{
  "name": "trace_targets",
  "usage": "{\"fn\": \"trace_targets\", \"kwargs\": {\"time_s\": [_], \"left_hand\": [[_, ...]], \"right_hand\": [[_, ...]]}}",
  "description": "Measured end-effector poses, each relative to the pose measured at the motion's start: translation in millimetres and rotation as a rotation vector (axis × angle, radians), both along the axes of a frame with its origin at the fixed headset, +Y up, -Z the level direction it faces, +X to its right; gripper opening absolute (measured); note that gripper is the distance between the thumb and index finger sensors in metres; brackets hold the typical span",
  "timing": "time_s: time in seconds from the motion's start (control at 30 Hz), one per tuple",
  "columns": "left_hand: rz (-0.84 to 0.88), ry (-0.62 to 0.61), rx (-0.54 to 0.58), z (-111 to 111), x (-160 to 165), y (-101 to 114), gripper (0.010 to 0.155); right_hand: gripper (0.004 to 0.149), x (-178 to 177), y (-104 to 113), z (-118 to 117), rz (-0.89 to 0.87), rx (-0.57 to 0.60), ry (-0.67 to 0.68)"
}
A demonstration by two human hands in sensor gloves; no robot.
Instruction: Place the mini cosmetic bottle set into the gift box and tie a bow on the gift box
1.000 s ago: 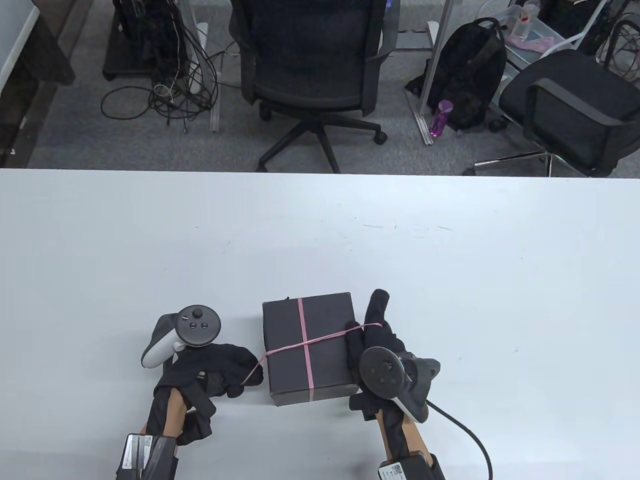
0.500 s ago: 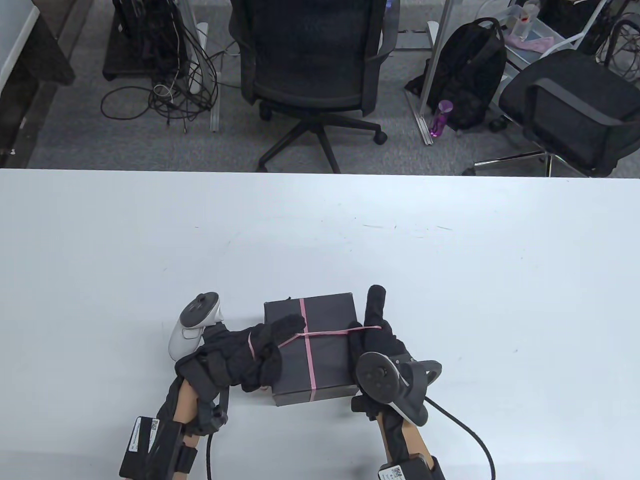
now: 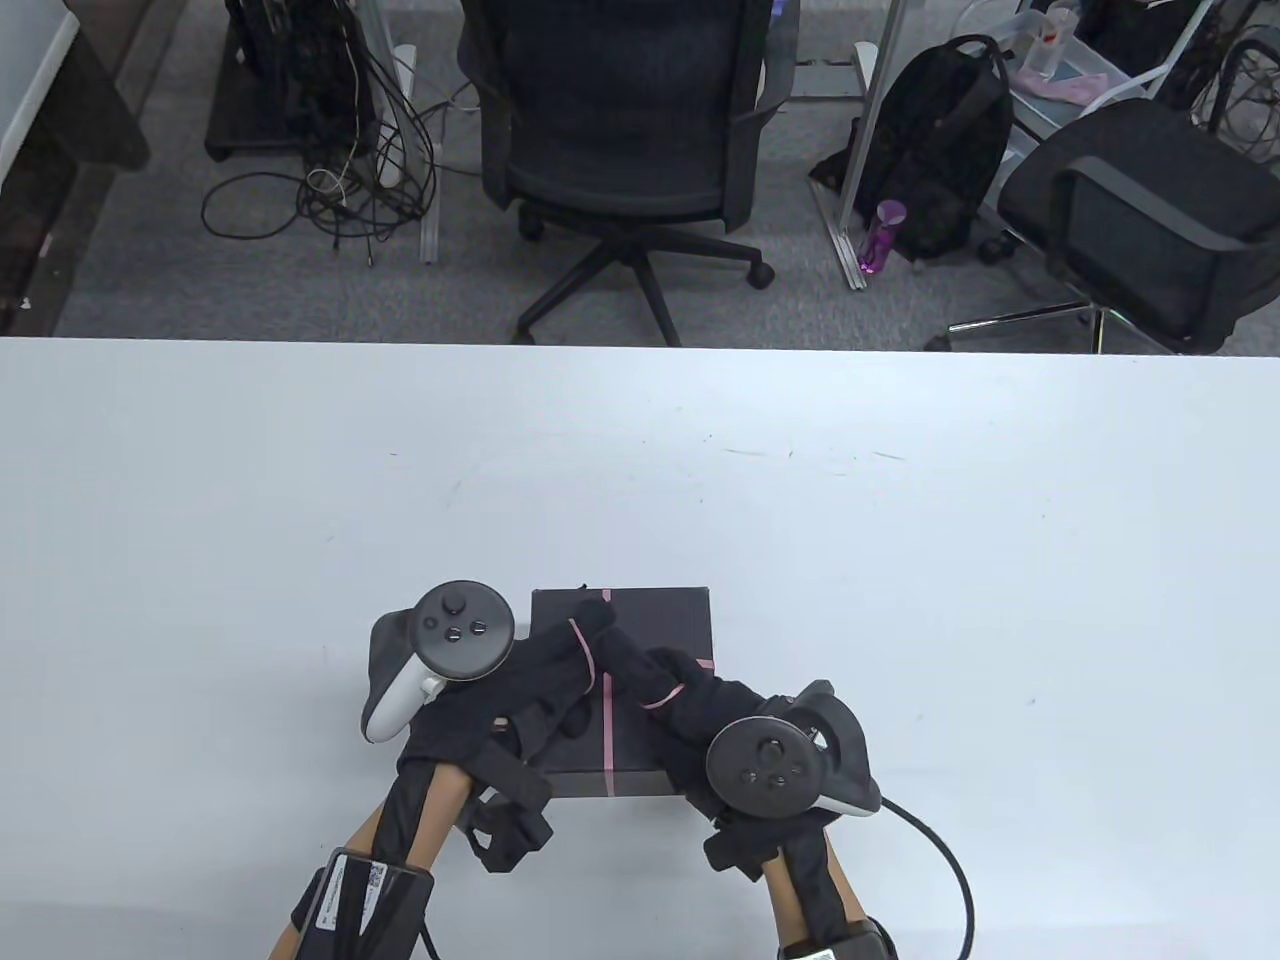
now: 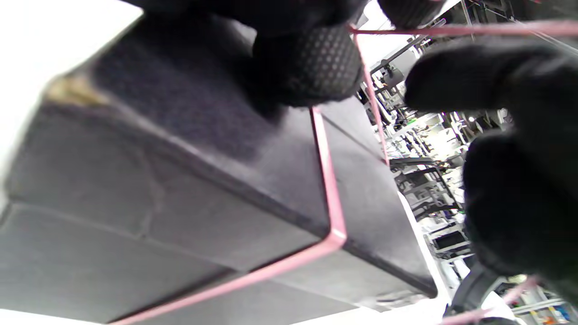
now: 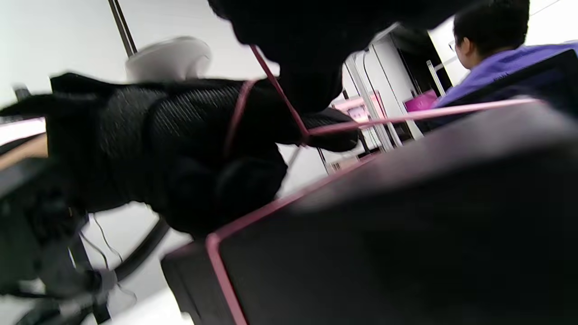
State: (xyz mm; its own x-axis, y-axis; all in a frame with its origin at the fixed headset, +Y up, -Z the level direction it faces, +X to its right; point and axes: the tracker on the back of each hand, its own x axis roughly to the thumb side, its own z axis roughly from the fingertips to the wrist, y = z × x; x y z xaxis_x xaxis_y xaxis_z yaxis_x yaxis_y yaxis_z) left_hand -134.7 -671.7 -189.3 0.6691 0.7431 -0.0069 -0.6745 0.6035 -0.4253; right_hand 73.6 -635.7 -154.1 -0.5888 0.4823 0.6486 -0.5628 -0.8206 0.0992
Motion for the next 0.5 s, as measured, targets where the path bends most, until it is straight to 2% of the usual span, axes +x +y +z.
{"fn": "trace_targets", "kwargs": {"time_s": [0.1,0.17,0.2,0.23,0.3,0.33,0.43,0.5], "left_hand": [[-0.047,0.006,0.055,4.2,3.1,2.3,0.06],[-0.061,0.0,0.084,8.0,4.1,3.9,0.061],[-0.076,0.006,0.099,9.5,4.7,4.3,0.062],[-0.109,0.011,0.128,11.2,5.8,4.7,0.063],[-0.183,0.01,0.186,13.9,9.3,3.4,0.065],[-0.212,0.017,0.234,16.5,12.2,3.7,0.065],[-0.303,0.007,0.327,22.8,19.3,3.6,0.066],[-0.311,0.008,0.333,23.9,19.6,3.3,0.067]], "right_hand": [[0.052,-1.8,5.8,-0.3,-0.034,0.085,-0.114],[0.05,-0.3,6.6,-1.5,-0.054,0.173,-0.274],[0.05,-0.1,6.6,-5.1,-0.016,0.141,-0.273],[0.051,-1.1,3.3,-9.3,0.011,0.046,-0.255],[0.048,-4.9,-3.1,-14.8,0.001,-0.07,-0.232],[0.047,-7.1,-6.5,-16.8,0.013,-0.098,-0.233],[0.043,-12.3,-10.3,-19.5,0.072,-0.092,-0.261],[0.041,-13.9,-10.7,-19.7,0.058,-0.105,-0.273]]}}
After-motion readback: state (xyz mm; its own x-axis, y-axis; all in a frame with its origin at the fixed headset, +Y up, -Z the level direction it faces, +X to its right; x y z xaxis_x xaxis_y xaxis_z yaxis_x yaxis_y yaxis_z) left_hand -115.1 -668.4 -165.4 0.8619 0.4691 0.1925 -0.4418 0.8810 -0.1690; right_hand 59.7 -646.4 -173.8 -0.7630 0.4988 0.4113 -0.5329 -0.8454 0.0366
